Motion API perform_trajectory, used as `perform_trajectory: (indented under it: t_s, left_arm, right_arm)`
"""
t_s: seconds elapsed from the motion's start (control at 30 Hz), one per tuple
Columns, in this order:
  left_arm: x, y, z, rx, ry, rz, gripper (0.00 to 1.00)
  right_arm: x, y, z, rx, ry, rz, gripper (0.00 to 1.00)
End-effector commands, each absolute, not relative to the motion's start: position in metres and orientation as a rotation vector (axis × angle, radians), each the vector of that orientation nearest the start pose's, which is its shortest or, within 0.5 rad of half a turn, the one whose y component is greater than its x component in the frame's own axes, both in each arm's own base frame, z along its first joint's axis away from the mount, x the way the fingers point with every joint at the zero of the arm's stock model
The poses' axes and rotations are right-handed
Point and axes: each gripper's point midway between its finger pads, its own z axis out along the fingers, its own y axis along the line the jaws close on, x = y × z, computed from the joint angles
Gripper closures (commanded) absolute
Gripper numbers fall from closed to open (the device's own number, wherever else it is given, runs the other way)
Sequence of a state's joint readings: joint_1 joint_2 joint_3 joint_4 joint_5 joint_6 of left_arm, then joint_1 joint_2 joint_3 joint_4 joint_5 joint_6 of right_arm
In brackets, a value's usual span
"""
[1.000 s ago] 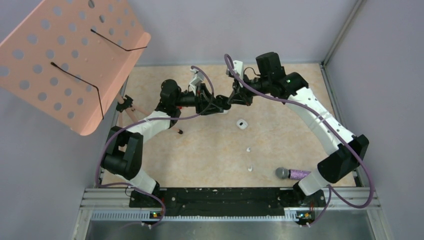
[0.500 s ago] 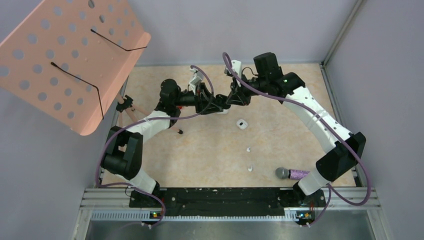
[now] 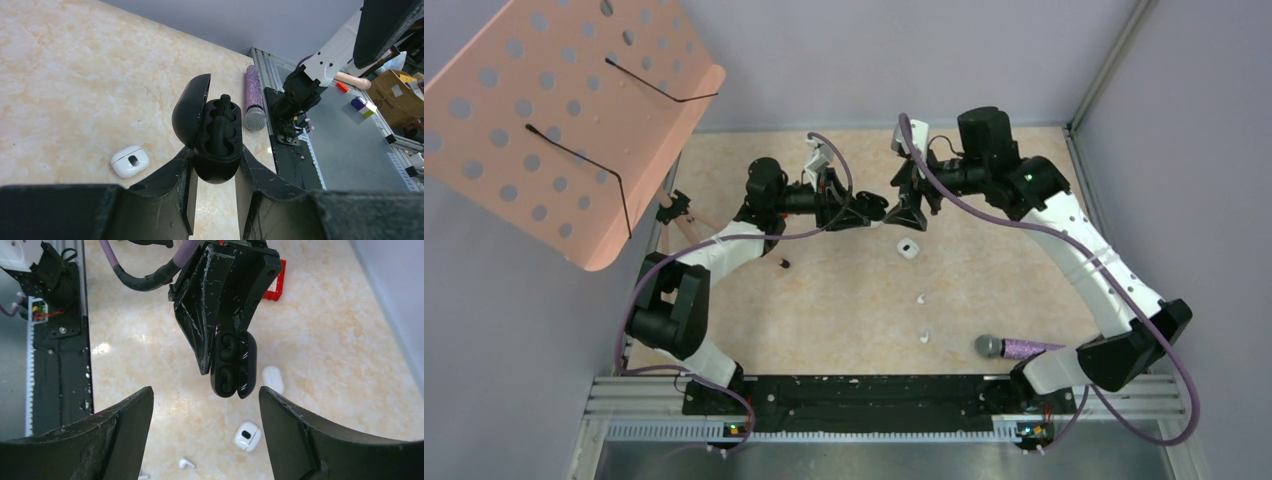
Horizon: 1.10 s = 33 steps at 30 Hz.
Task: Insert the wireless bluetooth earbuds into the charging case
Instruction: Place the earbud in the charging case, then close the charging case, then place the charging case at the center of the board.
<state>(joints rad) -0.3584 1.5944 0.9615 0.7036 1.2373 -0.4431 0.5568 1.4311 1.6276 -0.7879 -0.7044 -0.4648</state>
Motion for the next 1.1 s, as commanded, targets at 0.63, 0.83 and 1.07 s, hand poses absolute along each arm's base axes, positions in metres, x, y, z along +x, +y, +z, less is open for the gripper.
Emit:
perform_trajectory:
  t_s: [0.63, 0.83, 1.07]
  left_arm:
    - [0.326, -0.299, 0.260, 0.888, 1.527, -1.431, 1.00]
    - [0.331, -0.296, 0.222, 0.839, 1.661, -1.421, 1.00]
    - [0.323, -0.287, 0.157, 0.744, 1.921, -1.406, 1.00]
  right_arm:
    - [0.268, 0.291, 0.310, -1.409, 1.535, 0.771, 0.22]
    - [0.288, 0.231, 0.298, -1.250, 1.673, 0.460, 0.20]
    - [0.296, 0.184, 0.244, -1.065, 1.922, 0.443, 0.20]
